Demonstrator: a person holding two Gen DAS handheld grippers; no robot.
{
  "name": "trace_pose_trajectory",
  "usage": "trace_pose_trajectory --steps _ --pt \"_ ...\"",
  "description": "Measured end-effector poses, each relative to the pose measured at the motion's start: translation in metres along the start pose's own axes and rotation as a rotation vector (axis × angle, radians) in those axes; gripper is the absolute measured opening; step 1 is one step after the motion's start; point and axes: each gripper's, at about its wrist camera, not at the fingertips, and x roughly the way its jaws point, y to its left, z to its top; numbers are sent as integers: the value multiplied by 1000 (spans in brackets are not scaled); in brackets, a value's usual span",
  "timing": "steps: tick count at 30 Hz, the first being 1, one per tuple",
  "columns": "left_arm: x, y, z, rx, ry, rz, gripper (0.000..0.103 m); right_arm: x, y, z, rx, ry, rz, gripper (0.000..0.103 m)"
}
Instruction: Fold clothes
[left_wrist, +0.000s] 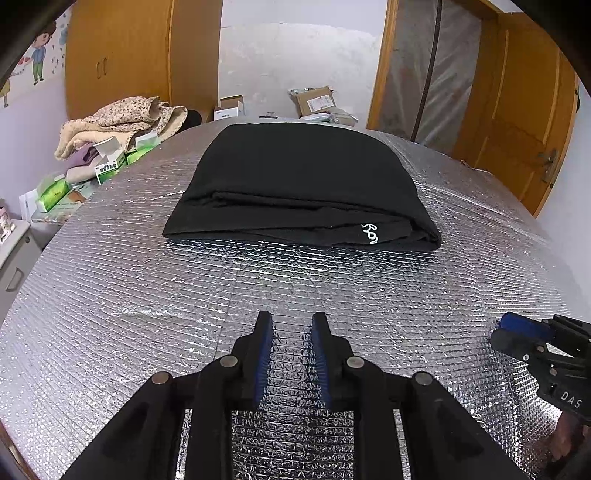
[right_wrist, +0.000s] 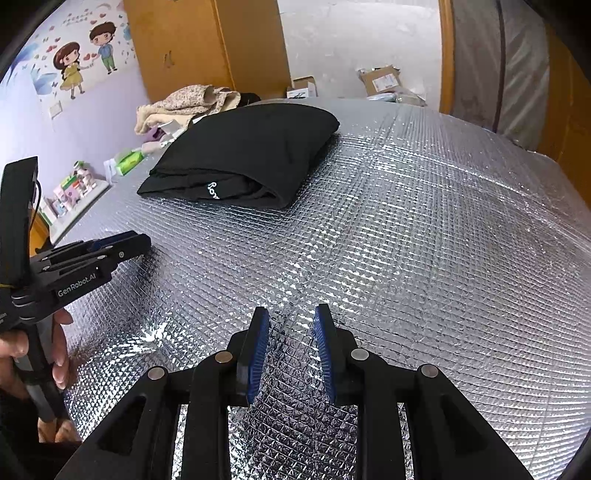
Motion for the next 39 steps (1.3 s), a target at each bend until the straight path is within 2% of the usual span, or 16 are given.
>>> trace_pose_trajectory --steps 7,30,39 --pt "2 -4 0 24 3 9 29 0 1 0 3 0 2 27" --pt "2 -7 -1 23 2 7 30 -1 1 1 -7 1 -9 27" --pt "1 3 1 -11 -2 -35 30 0 2 0 -7 1 -10 27"
